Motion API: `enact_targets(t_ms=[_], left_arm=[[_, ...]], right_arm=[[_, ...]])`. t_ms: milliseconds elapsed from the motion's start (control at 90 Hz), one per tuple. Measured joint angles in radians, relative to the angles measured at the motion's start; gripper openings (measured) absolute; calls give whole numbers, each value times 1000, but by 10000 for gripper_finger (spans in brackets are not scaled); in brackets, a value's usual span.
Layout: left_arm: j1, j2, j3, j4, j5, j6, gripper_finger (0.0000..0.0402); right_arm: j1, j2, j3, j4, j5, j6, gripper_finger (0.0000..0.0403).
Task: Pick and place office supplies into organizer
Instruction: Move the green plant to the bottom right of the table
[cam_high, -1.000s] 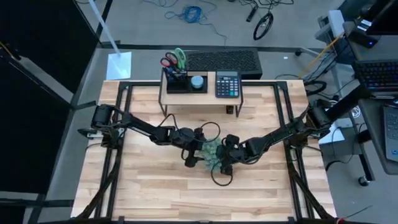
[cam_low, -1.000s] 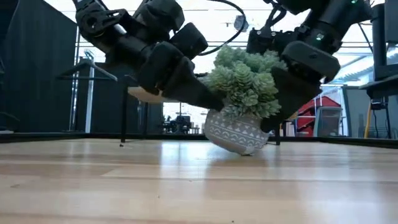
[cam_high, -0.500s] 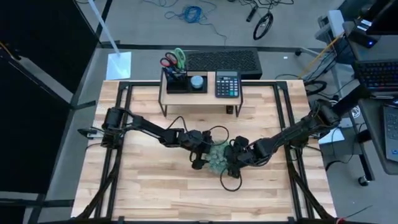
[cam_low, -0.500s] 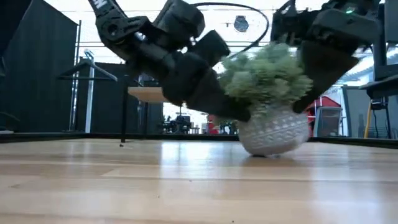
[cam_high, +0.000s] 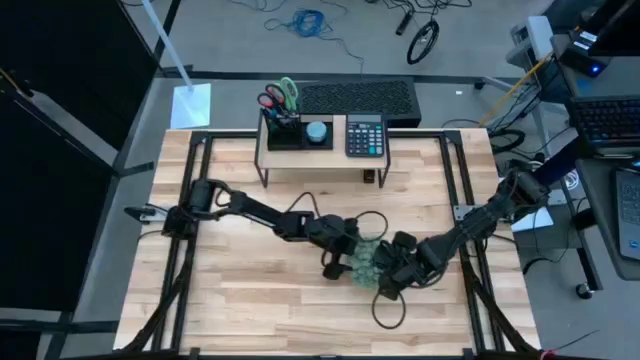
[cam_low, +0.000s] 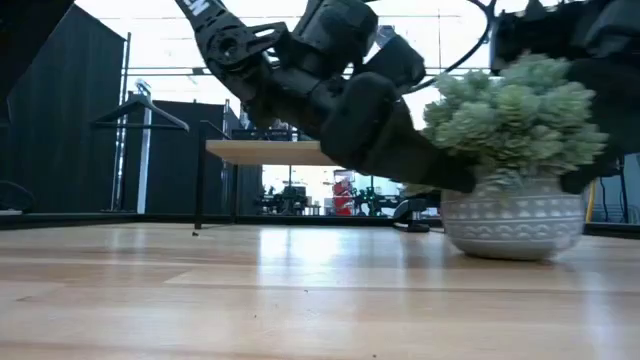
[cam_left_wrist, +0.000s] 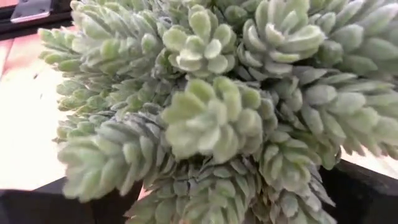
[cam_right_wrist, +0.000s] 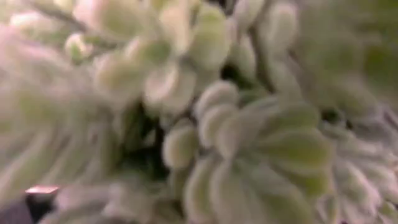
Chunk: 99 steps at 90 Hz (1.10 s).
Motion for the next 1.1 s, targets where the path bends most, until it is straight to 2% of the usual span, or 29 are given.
enact_targets(t_ms=[356, 811, 1100], left_arm=[[-3, 101, 157, -1, 33, 1, 356], [-15, 211, 359, -48, 59, 5, 356], [-19, 242, 396, -45, 73, 35, 356]], right_arm=[[128, 0, 2, -110, 40, 224, 320], [238, -2, 3, -197, 21, 458, 320], [279, -4, 3, -205, -10, 532, 320]])
